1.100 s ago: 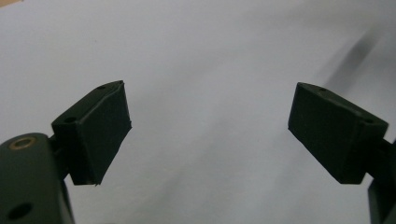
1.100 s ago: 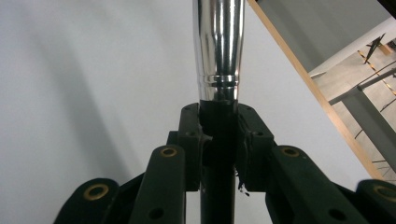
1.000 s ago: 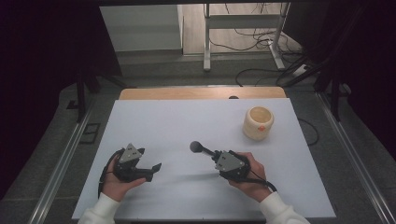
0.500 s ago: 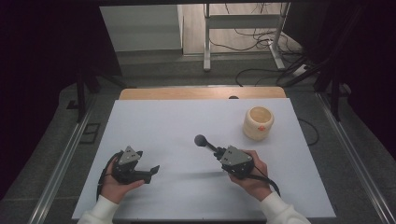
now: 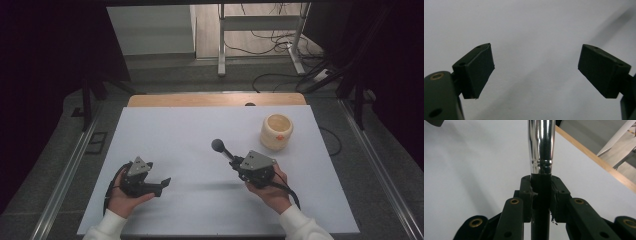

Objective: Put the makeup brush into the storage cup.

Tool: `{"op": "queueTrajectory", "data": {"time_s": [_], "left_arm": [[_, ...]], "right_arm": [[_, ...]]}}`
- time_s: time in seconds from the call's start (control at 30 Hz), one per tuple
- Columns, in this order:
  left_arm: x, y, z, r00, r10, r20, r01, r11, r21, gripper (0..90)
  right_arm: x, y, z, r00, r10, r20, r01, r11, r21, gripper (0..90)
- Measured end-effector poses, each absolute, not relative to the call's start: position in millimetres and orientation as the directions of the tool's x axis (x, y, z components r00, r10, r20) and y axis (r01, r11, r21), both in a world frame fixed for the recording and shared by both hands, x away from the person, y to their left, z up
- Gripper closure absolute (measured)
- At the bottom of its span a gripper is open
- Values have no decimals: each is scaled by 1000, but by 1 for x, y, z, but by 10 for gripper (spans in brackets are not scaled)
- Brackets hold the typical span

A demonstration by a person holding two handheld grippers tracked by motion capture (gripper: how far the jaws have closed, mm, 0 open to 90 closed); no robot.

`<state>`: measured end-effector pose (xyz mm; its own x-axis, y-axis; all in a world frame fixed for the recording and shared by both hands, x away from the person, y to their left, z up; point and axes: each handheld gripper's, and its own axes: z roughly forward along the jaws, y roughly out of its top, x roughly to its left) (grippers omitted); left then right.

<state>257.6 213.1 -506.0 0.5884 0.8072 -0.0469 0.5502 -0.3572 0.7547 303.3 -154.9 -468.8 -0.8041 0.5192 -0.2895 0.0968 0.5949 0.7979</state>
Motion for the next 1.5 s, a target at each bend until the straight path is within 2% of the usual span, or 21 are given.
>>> {"op": "queueTrajectory", "data": {"time_s": [0.13,0.43,0.7,1.5], "left_arm": [[258,213,-506,587,808,-48,552,-356,754,140],[258,214,-506,584,810,-47,555,-357,752,140],[258,214,-507,581,812,-48,555,-353,753,141],[258,213,-507,582,812,-48,555,-354,753,140]], "right_arm": [[305,-156,-470,-809,526,-260,121,583,804,741],[314,-164,-465,-819,561,-123,191,468,863,742],[321,-171,-461,-810,585,-52,228,395,890,742],[333,-175,-448,-797,604,-3,243,325,914,742]]}}
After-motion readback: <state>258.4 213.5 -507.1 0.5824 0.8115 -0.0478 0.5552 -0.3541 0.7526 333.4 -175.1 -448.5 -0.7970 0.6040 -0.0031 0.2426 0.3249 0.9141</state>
